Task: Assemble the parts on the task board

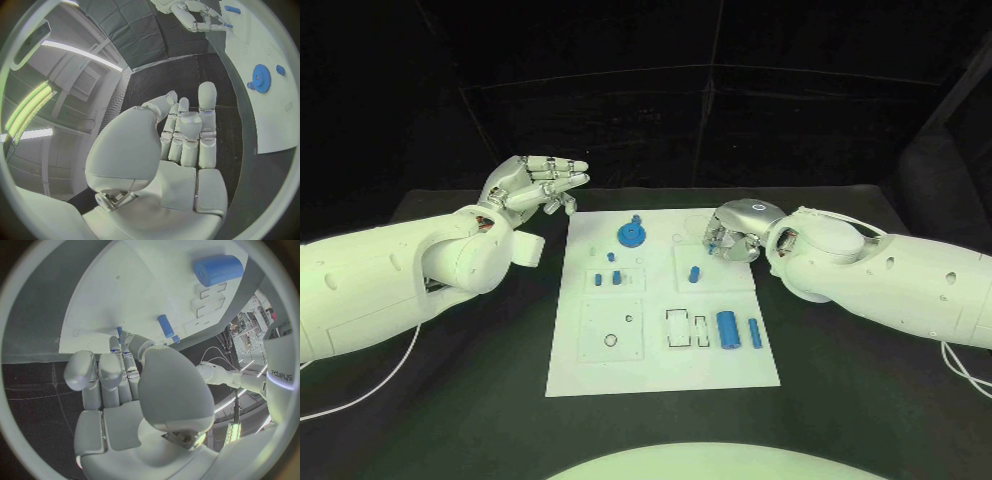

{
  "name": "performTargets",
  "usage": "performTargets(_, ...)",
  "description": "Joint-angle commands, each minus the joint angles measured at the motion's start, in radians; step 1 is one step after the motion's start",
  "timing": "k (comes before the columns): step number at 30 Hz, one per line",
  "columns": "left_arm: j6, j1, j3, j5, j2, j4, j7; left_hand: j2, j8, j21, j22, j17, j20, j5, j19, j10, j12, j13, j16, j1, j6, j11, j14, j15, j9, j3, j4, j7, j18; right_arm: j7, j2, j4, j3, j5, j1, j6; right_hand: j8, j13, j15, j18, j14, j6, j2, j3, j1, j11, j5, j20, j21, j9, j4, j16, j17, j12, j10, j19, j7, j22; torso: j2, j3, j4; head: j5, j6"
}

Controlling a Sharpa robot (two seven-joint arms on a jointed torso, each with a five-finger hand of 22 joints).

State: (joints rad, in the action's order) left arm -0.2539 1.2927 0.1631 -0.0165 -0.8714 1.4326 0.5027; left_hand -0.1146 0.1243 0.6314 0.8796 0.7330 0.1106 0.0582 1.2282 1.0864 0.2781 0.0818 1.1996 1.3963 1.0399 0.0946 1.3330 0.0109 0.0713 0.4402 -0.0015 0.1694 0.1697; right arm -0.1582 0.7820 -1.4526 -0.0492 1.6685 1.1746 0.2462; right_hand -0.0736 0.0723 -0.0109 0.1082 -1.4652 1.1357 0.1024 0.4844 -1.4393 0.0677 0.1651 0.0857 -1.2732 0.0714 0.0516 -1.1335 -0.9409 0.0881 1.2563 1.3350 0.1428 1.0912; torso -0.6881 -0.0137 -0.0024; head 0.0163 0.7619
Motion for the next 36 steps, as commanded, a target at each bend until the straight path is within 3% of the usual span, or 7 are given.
performTargets(1,0.011,0.001,-0.001,0.005,0.000,-0.002,0.002,0.007,0.005,-0.003,-0.001,-0.001,0.000,0.002,-0.010,0.005,0.005,0.001,-0.005,0.000,0.002,0.002,-0.010,0.000,-0.001,0.000,-0.008,0.001,0.014,-0.006,0.009,-0.016,0.001,0.004,0.002,0.045,0.001,0.000,-0.006,-0.005,-0.018,0.006,0.004,0.004,0.009,0.002,-0.004,0.001,-0.006,0.000,0.000,-0.004,-0.002,-0.006,0.006,0.003,0.002,0.002,0.000,0.0000,-0.0003,-0.002,-0.001)
performTargets(6,0.011,0.002,-0.001,0.005,-0.001,-0.004,0.001,0.006,0.006,-0.004,-0.001,-0.005,0.000,0.003,-0.010,0.005,0.007,0.001,-0.006,0.001,0.001,0.002,-0.011,0.000,-0.001,0.001,-0.010,0.001,0.013,-0.009,0.038,-0.059,0.002,-0.006,0.003,0.055,0.002,0.000,-0.006,-0.006,-0.018,0.006,0.006,0.004,0.012,0.002,-0.005,0.001,-0.008,0.000,0.000,-0.006,-0.003,-0.007,0.006,0.004,0.002,0.005,0.001,-0.0003,0.0018,-0.002,0.000)
performTargets(13,0.011,0.002,-0.001,0.005,-0.002,-0.008,0.001,0.006,0.006,-0.004,-0.001,-0.005,0.000,0.003,-0.010,0.005,0.007,0.001,-0.006,0.001,0.001,0.002,-0.011,0.000,-0.001,0.001,-0.010,0.001,0.013,0.003,0.080,-0.172,0.008,-0.031,0.007,0.105,0.002,0.000,-0.006,-0.007,-0.019,0.006,0.008,0.007,0.011,0.001,-0.002,0.001,-0.014,0.000,0.003,-0.012,-0.010,-0.007,0.007,0.007,0.002,0.013,0.000,0.0006,-0.0006,-0.012,-0.004)
performTargets(21,0.014,0.002,-0.001,0.005,0.001,-0.009,-0.002,0.006,0.006,-0.004,-0.001,-0.005,0.000,0.003,-0.010,0.005,0.007,0.001,-0.006,0.001,0.001,0.002,-0.011,0.000,-0.001,0.001,-0.010,0.001,0.013,0.029,0.060,-0.244,0.010,-0.056,0.009,0.144,0.003,0.000,-0.006,-0.008,-0.020,0.006,0.009,0.011,0.011,0.002,0.004,0.001,-0.018,-0.001,0.005,-0.017,-0.014,-0.008,0.007,0.009,0.003,0.019,-0.001,-0.0006,0.0026,-0.022,-0.003)
performTargets(29,0.017,0.002,0.000,0.015,0.008,-0.010,-0.005,0.006,0.006,-0.005,-0.002,-0.006,0.000,0.002,-0.011,0.004,0.008,0.001,-0.006,0.001,0.001,0.002,-0.012,0.000,-0.001,0.000,-0.011,0.002,0.013,0.055,-0.013,-0.237,0.009,-0.069,0.006,0.139,0.004,0.000,-0.006,-0.009,-0.020,0.005,0.009,0.015,0.011,0.002,0.009,0.001,-0.021,-0.001,0.007,-0.019,-0.015,-0.009,0.007,0.009,0.003,0.021,-0.002,-0.0005,0.0021,-0.064,0.005)
performTargets(31,0.018,0.002,0.000,0.016,0.011,-0.010,-0.006,0.006,0.006,-0.005,-0.002,-0.006,0.000,0.002,-0.011,0.004,0.008,0.001,-0.006,0.001,0.001,0.002,-0.012,0.000,-0.001,0.000,-0.011,0.002,0.013,0.063,-0.043,-0.228,0.006,-0.070,0.001,0.128,0.004,0.000,-0.005,-0.008,-0.020,0.005,0.009,0.016,0.012,0.003,0.009,0.001,-0.021,-0.001,0.007,-0.019,-0.015,-0.009,0.007,0.009,0.003,0.021,-0.001,-0.0009,-0.0007,-0.085,0.011)
performTargets(36,0.019,0.002,0.000,0.017,0.019,-0.014,-0.008,0.006,0.006,-0.005,-0.002,-0.006,0.000,0.002,-0.011,0.004,0.008,0.001,-0.006,0.001,0.001,0.002,-0.012,0.000,-0.001,0.000,-0.011,0.002,0.013,0.072,-0.086,-0.210,0.000,-0.070,-0.023,0.107,0.005,0.000,-0.005,-0.009,-0.020,0.004,0.009,0.017,0.012,0.003,0.009,0.002,-0.021,-0.001,0.008,-0.019,-0.014,-0.010,0.006,0.009,0.004,0.022,-0.002,-0.0008,0.0025,-0.101,0.018)
